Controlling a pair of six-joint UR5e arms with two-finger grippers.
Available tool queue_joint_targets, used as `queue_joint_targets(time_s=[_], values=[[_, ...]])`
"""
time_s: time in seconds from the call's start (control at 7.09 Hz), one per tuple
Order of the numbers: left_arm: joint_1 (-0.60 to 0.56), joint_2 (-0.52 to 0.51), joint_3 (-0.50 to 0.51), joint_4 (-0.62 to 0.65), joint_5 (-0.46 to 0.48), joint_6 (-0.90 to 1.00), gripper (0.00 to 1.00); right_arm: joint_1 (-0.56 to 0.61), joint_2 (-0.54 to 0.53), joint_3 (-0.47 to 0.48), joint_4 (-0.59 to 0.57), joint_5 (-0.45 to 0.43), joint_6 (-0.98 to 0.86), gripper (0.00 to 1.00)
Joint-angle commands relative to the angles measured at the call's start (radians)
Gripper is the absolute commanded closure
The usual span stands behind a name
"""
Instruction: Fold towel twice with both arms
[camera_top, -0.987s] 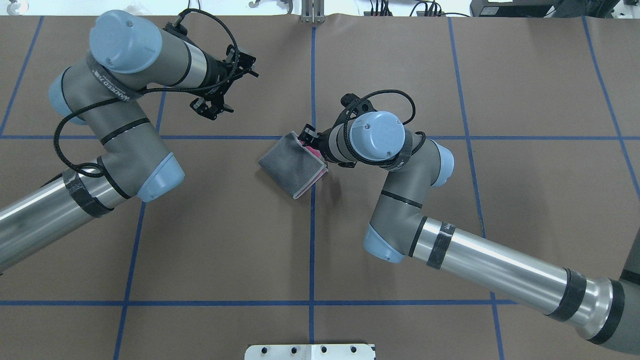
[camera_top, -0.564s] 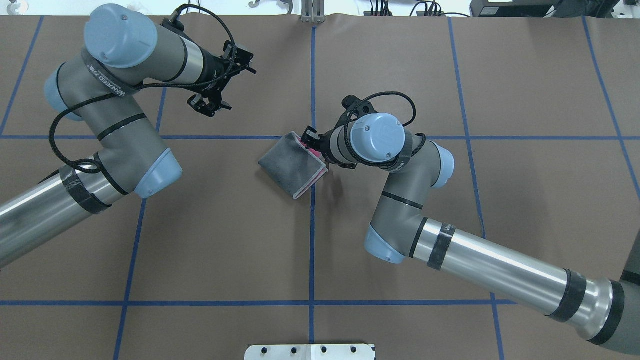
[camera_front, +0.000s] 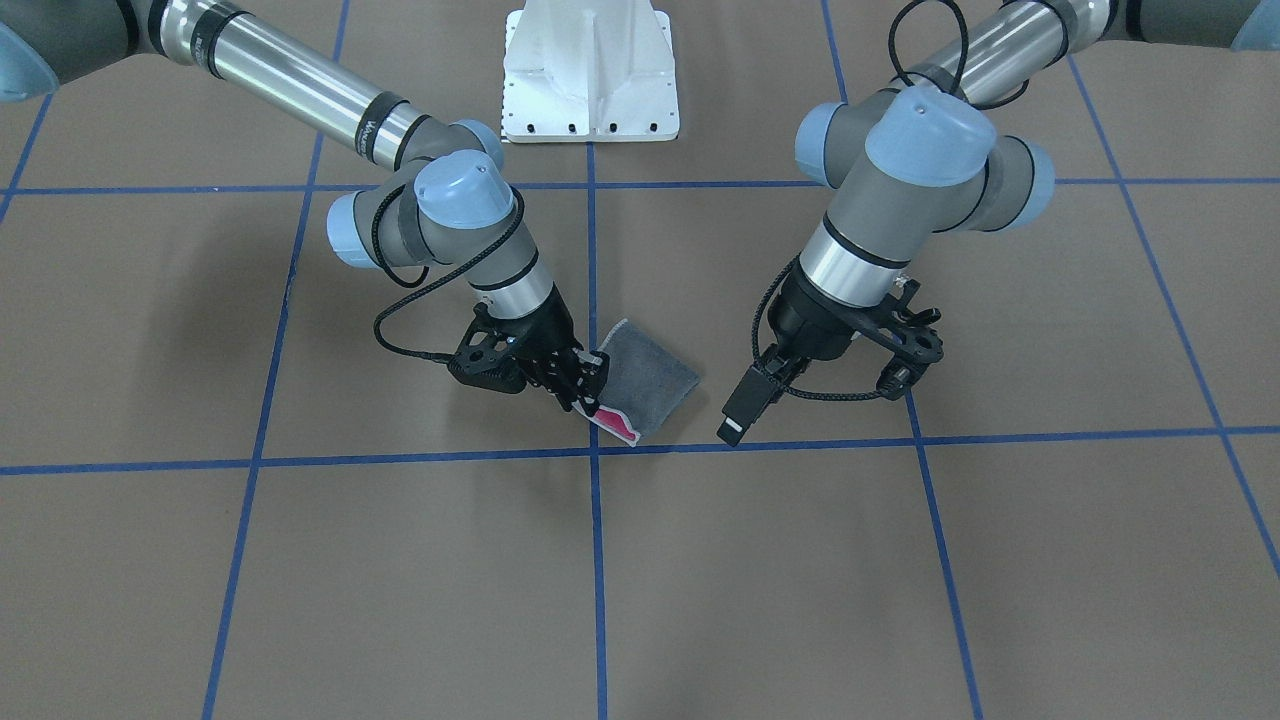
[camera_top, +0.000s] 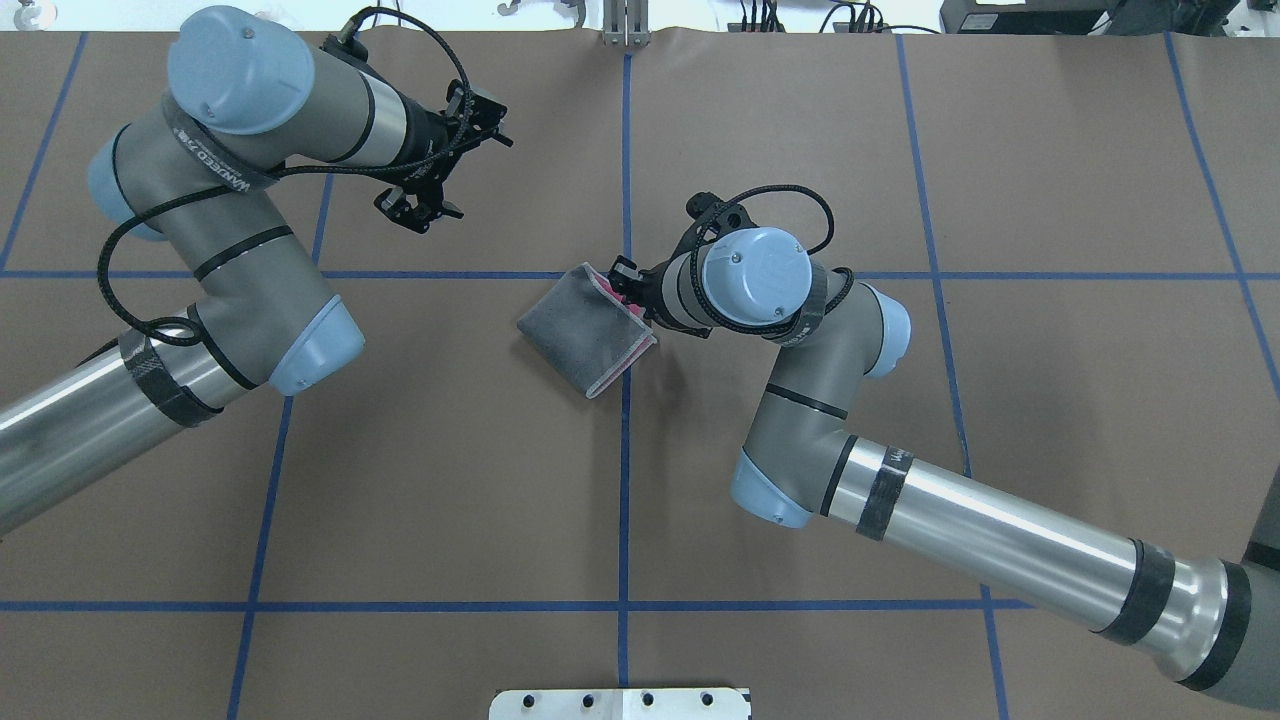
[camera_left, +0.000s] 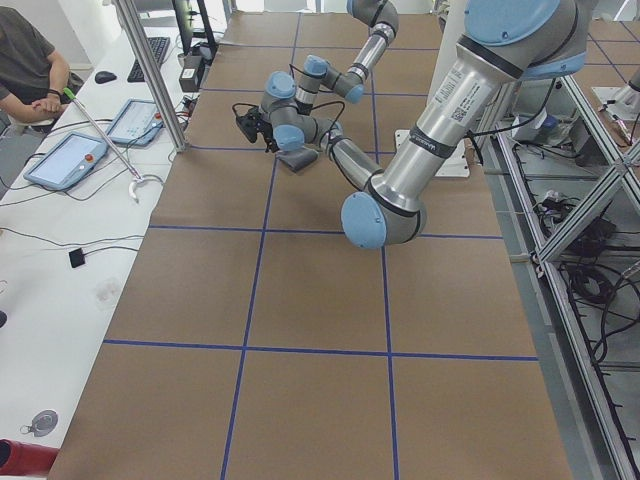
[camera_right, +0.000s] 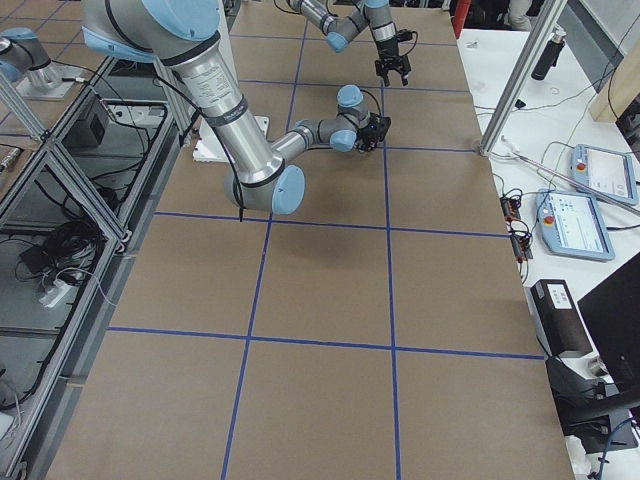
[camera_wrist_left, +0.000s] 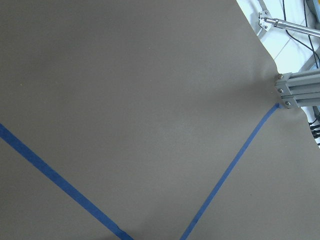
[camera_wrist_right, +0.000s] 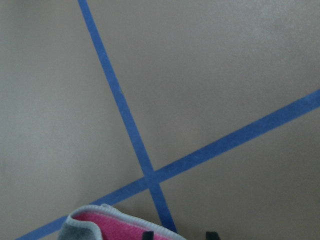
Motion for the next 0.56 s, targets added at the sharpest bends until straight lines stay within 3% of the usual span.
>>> queue_joint_targets(time_s=[0.0, 0.42], values=[[0.0, 0.0, 0.001, 0.004, 0.0, -0.001, 0.0, 0.0, 0.001, 0.002, -0.002, 0.0, 0.003, 0.98], [0.001, -0.005, 0.002, 0.004, 0.0, -0.001, 0.0, 0.002, 0.007, 0.027, -0.012, 0.003, 0.009, 1.0]])
